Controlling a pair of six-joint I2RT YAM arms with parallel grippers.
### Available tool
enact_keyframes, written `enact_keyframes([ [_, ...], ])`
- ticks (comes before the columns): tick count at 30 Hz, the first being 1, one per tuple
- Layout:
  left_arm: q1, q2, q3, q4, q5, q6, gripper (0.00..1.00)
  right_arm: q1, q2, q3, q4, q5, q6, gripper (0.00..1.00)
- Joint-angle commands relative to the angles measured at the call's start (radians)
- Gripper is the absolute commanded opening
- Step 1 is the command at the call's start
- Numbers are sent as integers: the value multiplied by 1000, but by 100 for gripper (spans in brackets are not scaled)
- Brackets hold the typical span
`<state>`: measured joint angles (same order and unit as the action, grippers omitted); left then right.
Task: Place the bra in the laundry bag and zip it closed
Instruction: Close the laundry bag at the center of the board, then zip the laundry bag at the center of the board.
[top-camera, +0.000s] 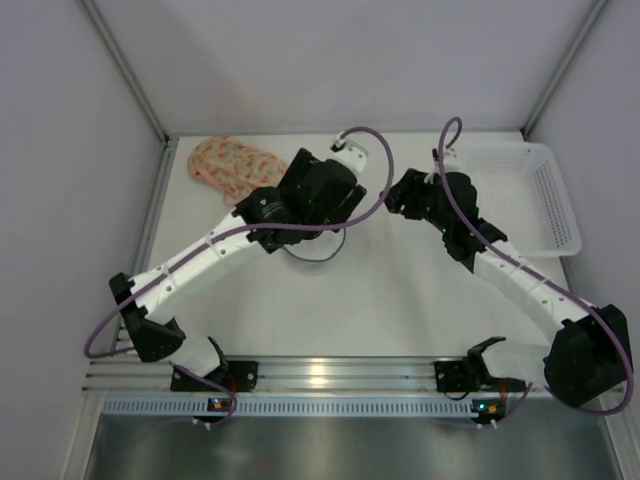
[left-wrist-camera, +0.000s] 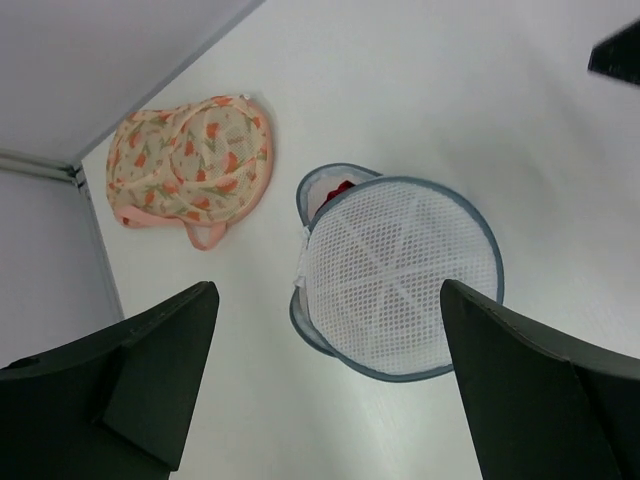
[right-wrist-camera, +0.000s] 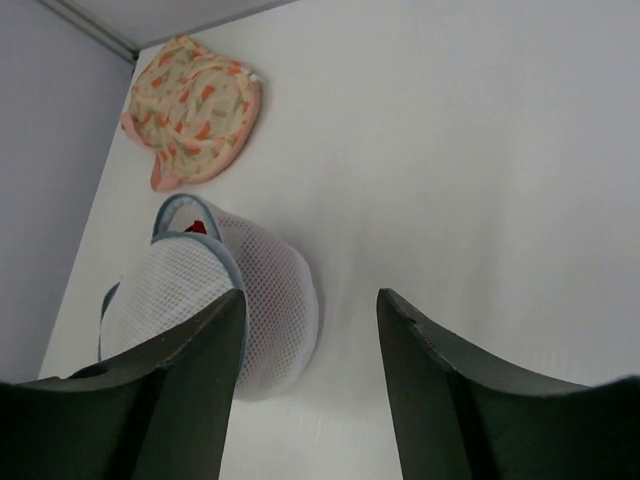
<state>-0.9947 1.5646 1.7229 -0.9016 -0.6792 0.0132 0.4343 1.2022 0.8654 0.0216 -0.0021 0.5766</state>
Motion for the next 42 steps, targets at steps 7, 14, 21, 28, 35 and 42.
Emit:
enact_keyframes([
  [7, 314, -323, -242, 94, 151, -502, 98, 14, 190, 185, 156, -441, -220, 72],
  [14, 473, -434, -580, 236, 251, -691, 88, 55, 437, 424, 55, -529, -428, 72],
  [21, 591, -431, -700, 365, 345, -688, 77, 58, 545, 534, 29, -556, -457, 72],
  [28, 665, -391, -783, 543, 588, -667, 71, 83, 606, 607, -18, -553, -489, 72],
  [35, 666, -353, -789, 533, 609, -605, 68, 98, 632, 647, -81, -535, -511, 72],
  [42, 668, -310, -826, 533, 578, -619, 61, 100, 632, 653, -89, -520, -526, 73],
])
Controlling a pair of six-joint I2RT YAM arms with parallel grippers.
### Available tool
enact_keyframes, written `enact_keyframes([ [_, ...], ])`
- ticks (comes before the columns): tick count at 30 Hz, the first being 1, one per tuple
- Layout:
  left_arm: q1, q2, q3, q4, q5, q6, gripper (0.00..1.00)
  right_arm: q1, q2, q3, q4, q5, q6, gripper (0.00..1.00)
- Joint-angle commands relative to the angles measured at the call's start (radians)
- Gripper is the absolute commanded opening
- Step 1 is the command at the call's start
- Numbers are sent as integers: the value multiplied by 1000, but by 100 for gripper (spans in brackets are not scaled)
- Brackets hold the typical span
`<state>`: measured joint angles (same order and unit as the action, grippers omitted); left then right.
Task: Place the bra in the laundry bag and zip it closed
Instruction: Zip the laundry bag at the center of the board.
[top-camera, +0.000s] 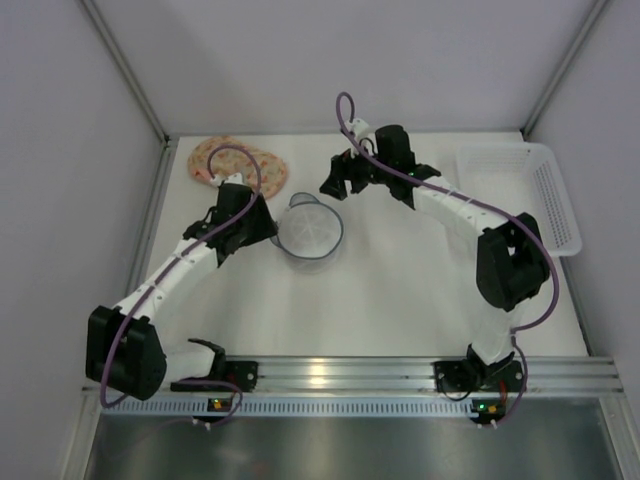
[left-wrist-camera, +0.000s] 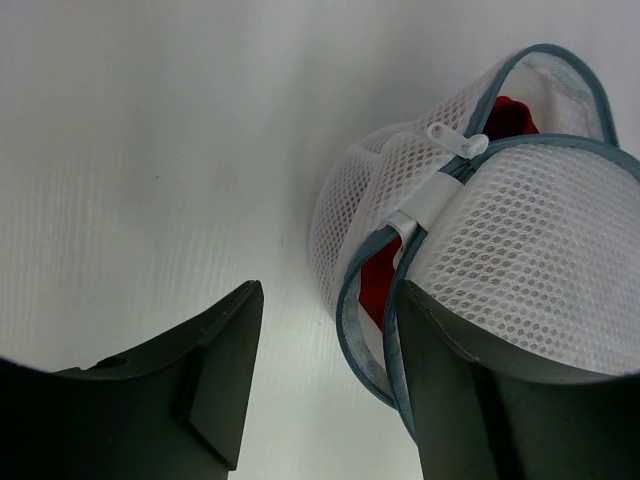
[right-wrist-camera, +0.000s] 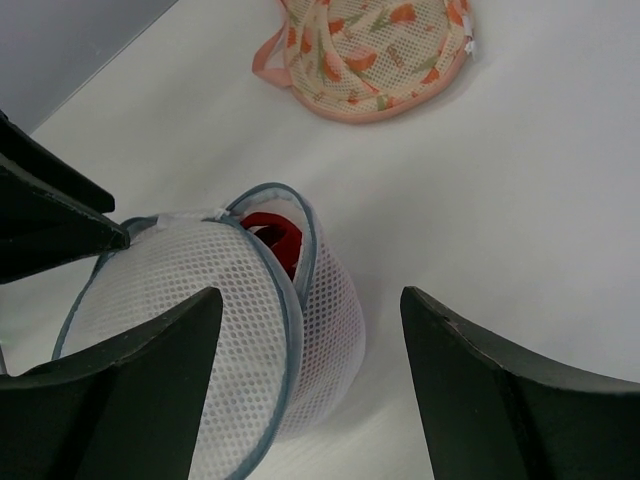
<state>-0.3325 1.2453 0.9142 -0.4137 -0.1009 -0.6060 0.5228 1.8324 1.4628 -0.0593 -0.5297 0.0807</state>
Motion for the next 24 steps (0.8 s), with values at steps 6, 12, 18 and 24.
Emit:
enact_keyframes([
  [6, 9, 23, -23, 52, 29, 8, 61, 13, 13, 68, -14, -1, -21, 74],
  [12, 9, 39, -32, 91, 40, 47, 58, 14, 10, 62, -14, -4, -27, 74],
  [18, 13, 59, -40, 190, 96, 119, 22, 22, 16, 51, -19, -4, -18, 74],
  [24, 15, 62, -11, 219, 219, 267, 2, 22, -54, -83, 50, 123, 76, 72],
])
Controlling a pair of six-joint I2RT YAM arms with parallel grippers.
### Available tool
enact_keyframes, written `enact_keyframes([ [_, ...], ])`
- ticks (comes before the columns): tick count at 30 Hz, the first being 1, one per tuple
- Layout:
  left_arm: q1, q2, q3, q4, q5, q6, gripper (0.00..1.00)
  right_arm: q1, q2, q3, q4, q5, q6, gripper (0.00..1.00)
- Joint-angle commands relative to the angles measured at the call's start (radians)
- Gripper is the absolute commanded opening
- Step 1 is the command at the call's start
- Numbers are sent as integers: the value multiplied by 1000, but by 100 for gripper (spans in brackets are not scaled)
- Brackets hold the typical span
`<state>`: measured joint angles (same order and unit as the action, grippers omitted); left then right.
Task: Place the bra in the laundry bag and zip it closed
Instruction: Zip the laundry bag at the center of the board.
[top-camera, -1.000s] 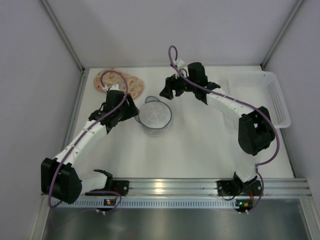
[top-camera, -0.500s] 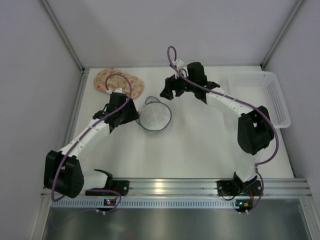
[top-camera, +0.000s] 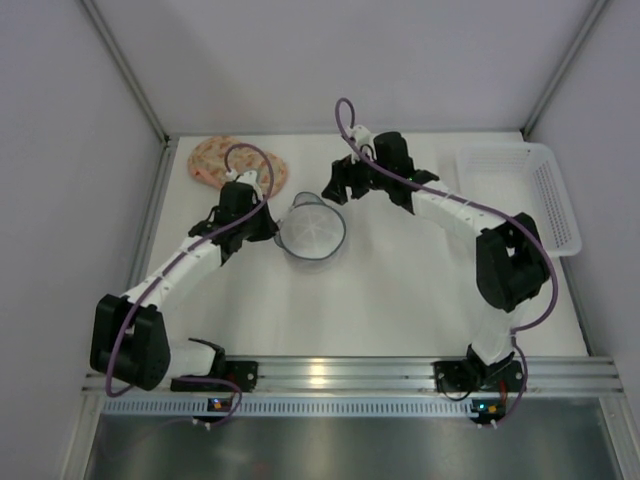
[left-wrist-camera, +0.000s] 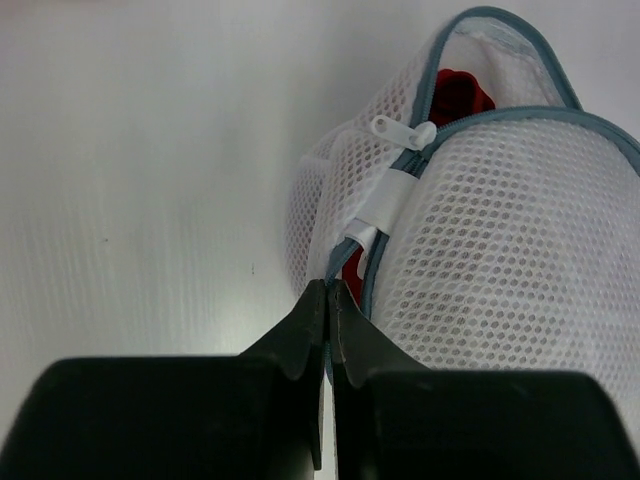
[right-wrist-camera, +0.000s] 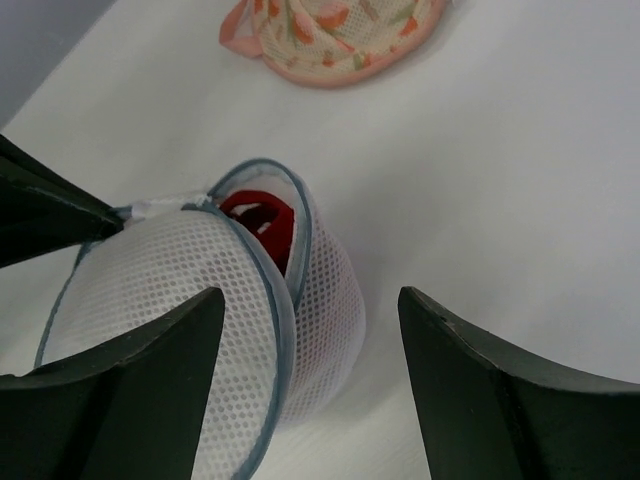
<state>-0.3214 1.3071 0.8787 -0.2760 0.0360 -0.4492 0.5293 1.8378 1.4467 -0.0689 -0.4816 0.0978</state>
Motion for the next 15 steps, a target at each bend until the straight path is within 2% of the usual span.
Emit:
enact_keyframes([
  [1, 4, 4, 41, 77, 114, 125, 1, 14, -87, -90, 87, 80, 74, 71],
  [5, 5, 75, 75, 77, 254, 156, 0, 5, -137, -190, 133, 72, 135, 69],
  [11, 4, 171, 134, 96, 428, 197, 0, -14, -219, -307, 139, 164, 209, 66],
  [15, 1, 187, 175, 123, 488, 222, 0, -41, -305, -376, 124, 193, 256, 63],
])
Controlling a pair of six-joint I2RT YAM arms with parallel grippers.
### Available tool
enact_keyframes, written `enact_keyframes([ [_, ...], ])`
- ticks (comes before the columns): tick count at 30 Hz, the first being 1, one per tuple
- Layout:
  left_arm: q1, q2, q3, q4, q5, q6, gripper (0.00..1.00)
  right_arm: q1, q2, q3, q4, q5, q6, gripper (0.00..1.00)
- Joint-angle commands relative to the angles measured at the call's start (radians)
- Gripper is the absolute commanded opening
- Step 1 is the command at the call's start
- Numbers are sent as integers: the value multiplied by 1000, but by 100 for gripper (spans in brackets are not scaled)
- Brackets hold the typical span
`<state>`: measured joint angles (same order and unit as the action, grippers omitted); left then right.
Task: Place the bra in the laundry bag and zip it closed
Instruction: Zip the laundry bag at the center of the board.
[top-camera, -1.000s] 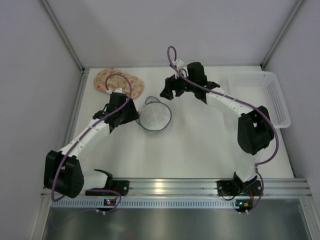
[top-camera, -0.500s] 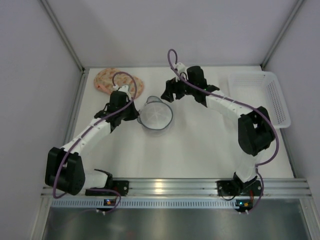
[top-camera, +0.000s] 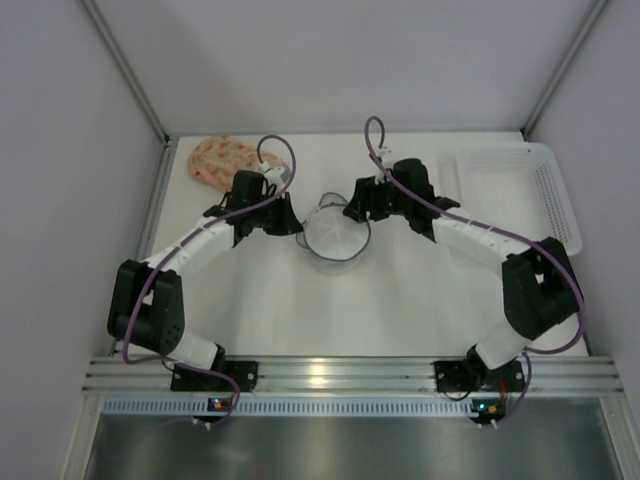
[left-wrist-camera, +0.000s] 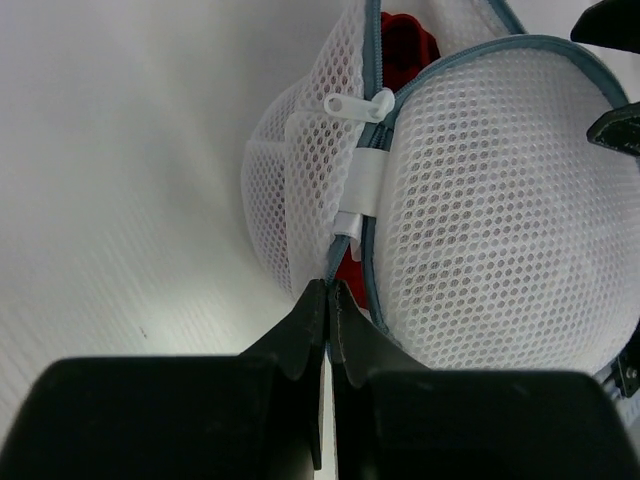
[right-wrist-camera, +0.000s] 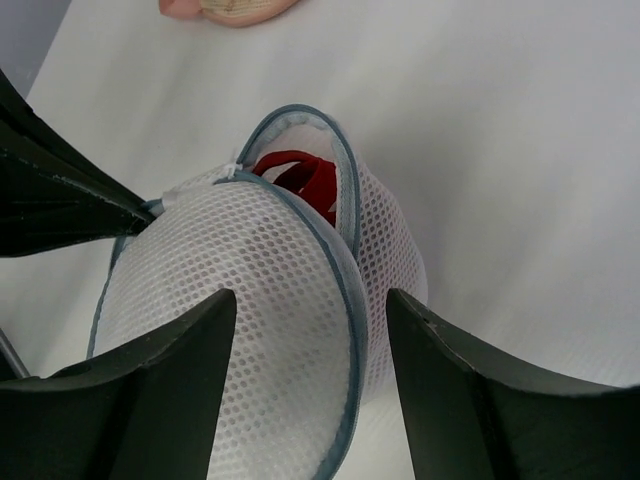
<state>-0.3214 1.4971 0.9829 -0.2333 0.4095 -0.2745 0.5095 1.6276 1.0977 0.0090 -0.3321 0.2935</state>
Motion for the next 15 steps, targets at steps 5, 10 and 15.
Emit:
enact_keyframes([
  [5, -27, -26, 109, 83, 118, 93, 0, -23, -242, -126, 31, 129, 64, 63],
  [10, -83, -74, 103, 83, 117, 112, 0, -40, -339, -174, 49, 226, 41, 65],
  [15, -140, -141, 47, 83, 129, 191, 0, -75, -311, -133, 36, 133, -5, 62],
])
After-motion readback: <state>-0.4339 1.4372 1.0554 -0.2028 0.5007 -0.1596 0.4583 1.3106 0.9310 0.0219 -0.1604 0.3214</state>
